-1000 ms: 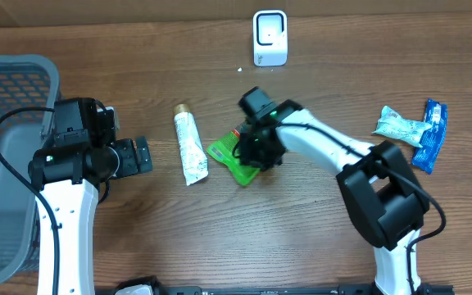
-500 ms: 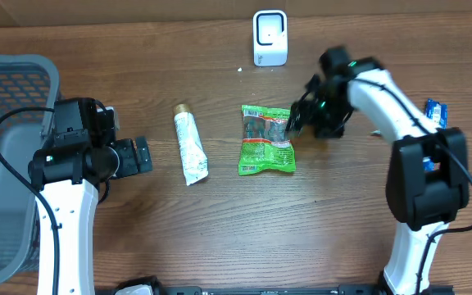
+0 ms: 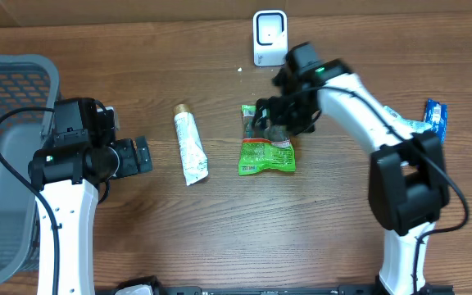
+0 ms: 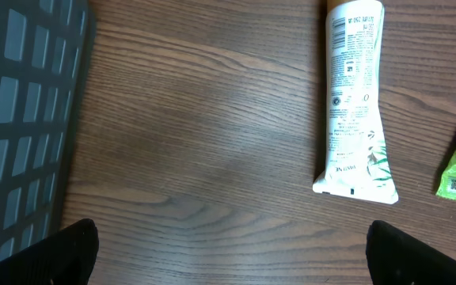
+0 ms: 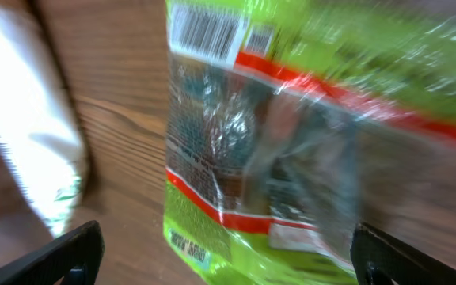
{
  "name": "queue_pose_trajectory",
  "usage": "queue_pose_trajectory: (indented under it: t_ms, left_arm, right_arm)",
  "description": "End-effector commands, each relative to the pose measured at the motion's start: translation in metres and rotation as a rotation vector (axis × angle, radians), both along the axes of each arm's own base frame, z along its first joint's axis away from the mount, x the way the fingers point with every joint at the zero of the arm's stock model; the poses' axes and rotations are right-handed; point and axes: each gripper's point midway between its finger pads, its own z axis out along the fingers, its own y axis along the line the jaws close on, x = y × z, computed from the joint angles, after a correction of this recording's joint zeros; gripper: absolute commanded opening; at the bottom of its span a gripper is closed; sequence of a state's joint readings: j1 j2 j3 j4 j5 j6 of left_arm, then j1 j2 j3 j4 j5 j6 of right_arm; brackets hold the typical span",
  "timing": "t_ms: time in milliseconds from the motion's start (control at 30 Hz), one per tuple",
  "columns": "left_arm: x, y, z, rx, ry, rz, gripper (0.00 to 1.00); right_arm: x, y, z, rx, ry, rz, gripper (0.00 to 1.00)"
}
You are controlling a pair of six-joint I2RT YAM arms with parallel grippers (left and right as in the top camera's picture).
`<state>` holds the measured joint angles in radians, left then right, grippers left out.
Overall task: Scan the item barcode
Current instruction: 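Straighten the green snack bag and close the right gripper on it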
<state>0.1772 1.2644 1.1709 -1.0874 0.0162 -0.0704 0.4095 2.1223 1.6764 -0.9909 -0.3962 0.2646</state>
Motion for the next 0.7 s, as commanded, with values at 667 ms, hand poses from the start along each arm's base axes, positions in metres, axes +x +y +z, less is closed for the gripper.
queue_pose_trajectory:
  t_ms: [667]
  left_arm:
    - [0.000, -0.002, 0.001, -0.001, -0.004, -0.022, 1.00]
  right_arm:
    - [0.004, -0.036, -0.020, -0.302, -0.059, 0.056, 1.00]
